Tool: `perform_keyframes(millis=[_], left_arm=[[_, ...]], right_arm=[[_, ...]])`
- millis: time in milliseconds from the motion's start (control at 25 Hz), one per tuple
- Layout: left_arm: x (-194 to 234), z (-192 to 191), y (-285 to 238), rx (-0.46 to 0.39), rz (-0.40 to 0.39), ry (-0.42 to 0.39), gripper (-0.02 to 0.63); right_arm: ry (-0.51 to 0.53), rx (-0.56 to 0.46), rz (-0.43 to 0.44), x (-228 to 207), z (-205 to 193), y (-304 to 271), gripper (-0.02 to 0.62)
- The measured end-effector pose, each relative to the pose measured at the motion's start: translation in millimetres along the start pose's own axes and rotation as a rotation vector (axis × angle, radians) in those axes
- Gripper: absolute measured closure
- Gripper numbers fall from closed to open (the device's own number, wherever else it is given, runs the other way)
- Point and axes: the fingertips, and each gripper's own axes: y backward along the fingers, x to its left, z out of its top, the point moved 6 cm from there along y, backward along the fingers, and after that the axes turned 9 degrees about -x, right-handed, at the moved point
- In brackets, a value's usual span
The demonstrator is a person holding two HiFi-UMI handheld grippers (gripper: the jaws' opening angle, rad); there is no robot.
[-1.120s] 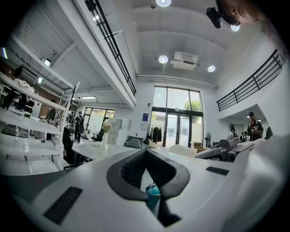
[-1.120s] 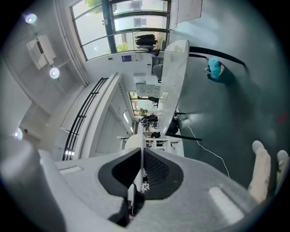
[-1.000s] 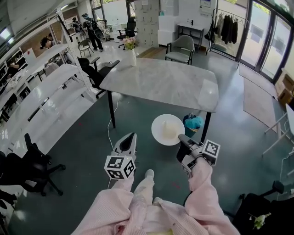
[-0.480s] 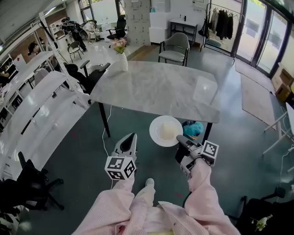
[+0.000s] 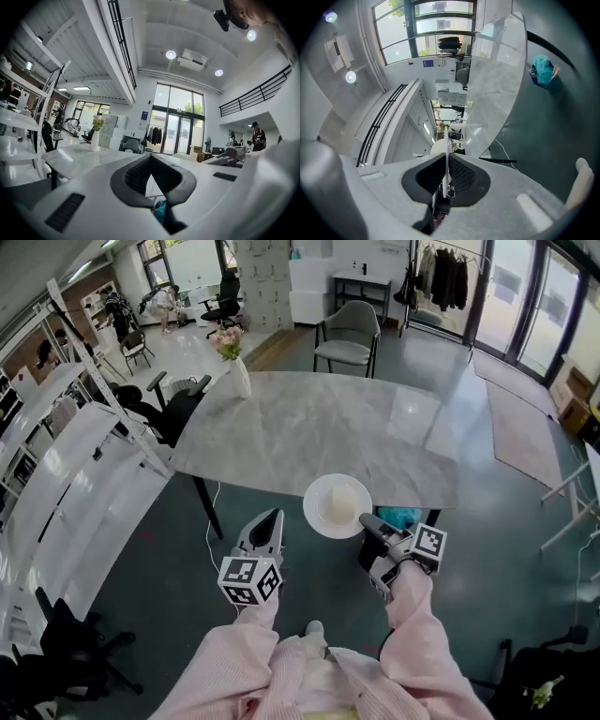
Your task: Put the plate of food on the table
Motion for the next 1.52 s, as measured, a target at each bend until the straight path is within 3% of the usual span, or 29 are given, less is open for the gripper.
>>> perform_keyframes(millis=[800, 1520], left_arm=[[40.0, -33.7, -103.4, 0.07, -0.079, 0.037, 0.611], [72.5, -47.9, -264.3, 0.125, -0.03, 0.092, 0.611]], right_arm=[[-0.003, -0.095, 0.019, -26.1, 65.0, -71.5, 0.575], [-0.009, -0.067, -0.029, -38.0, 192.7, -185.7, 0.575]])
